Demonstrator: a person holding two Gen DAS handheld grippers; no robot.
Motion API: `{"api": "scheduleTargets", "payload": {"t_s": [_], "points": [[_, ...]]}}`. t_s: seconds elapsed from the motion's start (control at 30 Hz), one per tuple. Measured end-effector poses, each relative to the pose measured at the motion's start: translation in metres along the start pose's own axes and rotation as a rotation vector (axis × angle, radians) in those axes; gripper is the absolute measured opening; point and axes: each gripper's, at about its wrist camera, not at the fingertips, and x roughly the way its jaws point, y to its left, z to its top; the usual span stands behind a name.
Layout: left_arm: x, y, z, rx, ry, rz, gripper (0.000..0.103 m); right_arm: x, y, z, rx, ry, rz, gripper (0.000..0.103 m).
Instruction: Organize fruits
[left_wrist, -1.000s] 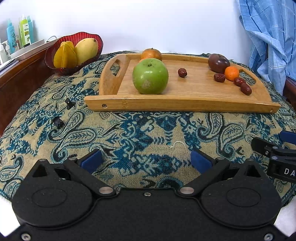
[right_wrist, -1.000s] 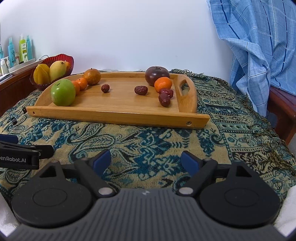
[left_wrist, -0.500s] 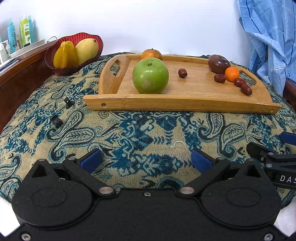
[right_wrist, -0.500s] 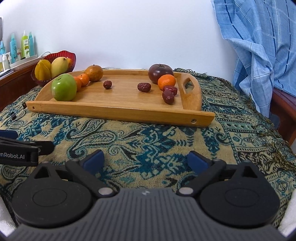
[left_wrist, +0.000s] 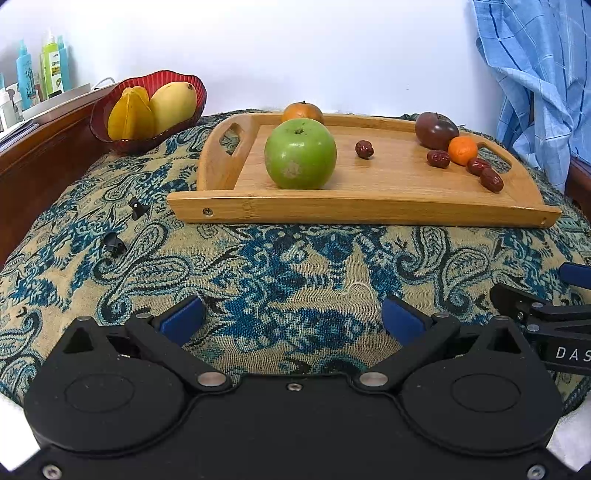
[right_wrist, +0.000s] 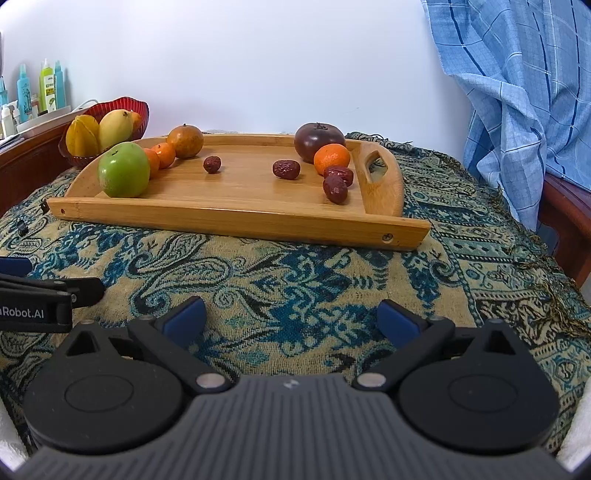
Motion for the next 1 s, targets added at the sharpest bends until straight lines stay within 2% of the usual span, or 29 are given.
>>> {"api": "scheduleTargets", "payload": {"t_s": [1.0], "points": [[0.0022, -0.0006, 0.0015, 0.005, 0.016, 0.004, 0.103, 0.0018, 0.0021, -0.0008, -0.008, -0.001, 0.005, 0.103]]}}
